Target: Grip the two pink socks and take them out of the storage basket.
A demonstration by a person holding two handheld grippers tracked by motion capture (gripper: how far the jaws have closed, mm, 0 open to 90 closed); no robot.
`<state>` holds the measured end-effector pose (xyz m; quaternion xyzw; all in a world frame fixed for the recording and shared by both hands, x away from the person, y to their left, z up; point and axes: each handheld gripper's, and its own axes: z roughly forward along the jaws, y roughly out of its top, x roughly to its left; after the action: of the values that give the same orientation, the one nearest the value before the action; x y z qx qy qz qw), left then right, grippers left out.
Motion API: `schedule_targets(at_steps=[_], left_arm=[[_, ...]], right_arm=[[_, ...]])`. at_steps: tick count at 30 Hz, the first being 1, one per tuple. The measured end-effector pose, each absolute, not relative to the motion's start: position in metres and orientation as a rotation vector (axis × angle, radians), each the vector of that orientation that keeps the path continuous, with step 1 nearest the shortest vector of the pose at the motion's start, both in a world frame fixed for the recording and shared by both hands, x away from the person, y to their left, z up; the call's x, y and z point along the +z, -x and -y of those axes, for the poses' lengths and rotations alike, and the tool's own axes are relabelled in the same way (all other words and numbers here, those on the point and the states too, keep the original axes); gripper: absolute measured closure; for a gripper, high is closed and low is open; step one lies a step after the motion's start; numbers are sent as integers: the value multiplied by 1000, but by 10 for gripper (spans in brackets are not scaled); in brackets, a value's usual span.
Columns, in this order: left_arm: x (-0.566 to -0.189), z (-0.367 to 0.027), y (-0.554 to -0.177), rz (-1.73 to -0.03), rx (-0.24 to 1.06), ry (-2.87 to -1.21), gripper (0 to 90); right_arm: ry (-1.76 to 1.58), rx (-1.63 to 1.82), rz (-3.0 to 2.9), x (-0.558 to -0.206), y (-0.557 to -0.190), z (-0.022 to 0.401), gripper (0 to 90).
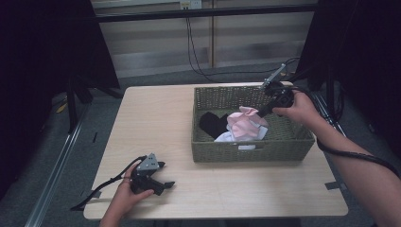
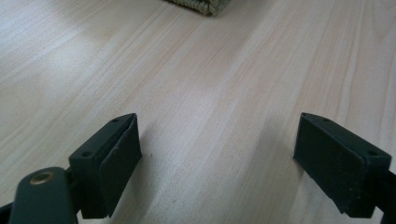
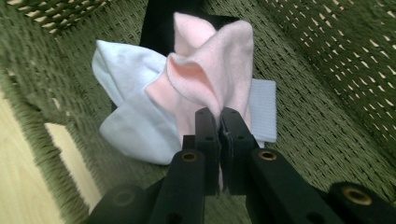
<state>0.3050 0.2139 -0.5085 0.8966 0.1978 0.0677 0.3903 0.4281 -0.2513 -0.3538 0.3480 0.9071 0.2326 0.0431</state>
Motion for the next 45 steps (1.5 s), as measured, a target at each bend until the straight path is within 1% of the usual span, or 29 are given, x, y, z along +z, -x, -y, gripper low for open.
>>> schedule_targets(at_steps=[14, 45], left_arm=[[-508, -214, -305, -503, 172, -2279, 140], [-508, -214, -305, -503, 172, -2279, 140]], right_arm=[[-1083, 752, -2795, -334, -420, 265, 866], [-966, 874, -2920, -306, -382, 263, 864]])
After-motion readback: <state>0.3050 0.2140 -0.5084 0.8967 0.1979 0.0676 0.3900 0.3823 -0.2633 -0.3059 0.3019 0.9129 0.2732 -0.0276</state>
